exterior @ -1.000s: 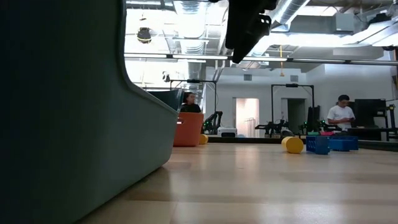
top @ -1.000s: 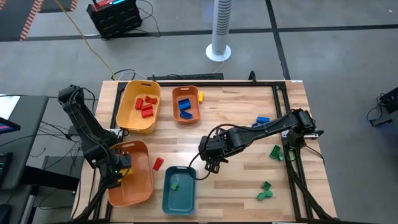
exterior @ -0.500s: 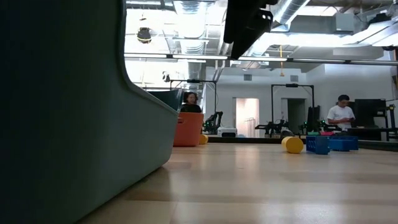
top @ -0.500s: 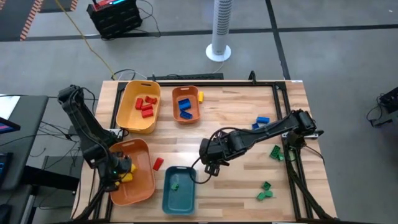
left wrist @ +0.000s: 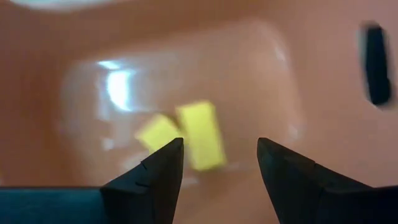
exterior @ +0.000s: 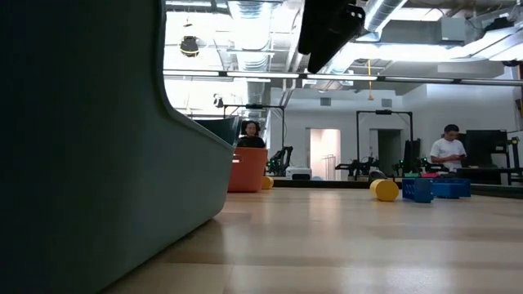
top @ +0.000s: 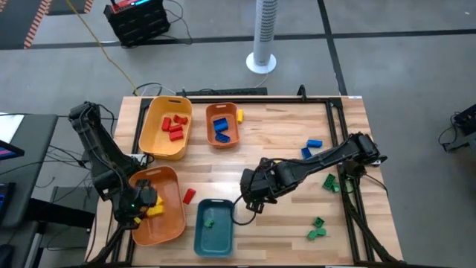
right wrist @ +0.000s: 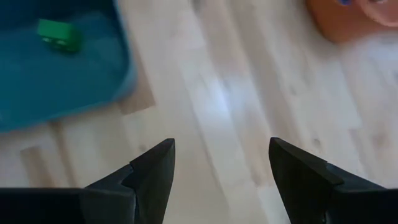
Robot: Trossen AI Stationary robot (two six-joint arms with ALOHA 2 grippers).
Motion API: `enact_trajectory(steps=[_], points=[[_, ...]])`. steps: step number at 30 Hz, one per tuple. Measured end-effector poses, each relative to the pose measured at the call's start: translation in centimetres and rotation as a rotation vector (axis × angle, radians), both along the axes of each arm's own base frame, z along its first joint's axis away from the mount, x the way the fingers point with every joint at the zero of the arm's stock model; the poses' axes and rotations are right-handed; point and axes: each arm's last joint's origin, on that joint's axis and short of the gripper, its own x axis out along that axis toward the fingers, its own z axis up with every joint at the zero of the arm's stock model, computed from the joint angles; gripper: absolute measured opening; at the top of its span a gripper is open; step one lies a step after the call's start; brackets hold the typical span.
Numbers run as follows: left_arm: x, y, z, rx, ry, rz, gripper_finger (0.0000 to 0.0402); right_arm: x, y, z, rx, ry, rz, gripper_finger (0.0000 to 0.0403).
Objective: Sort blocks
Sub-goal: Adjust the orange bin
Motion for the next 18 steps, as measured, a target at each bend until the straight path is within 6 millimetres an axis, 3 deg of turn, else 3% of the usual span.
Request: enact_trajectory(steps=[7, 15, 18], points=[[0.8, 1.0, 1.0, 0.162, -0.168, 0.149, 0.0199, -1.0, 0.7, -0.4, -0.057, 0.03, -0.046, 0.027], [5.8, -0.6, -0.1, 0.236, -0.21, 0.05, 0.0199, -1.4, 0.6, -1.8, -0.067, 0.067, -0.088, 0.027], [7.2, -0.8, -0.4, 0.344, -0.247, 0.045, 0.0199, -1.1, 0.5, -1.7, -0.069, 0.037, -0.098, 0.027]])
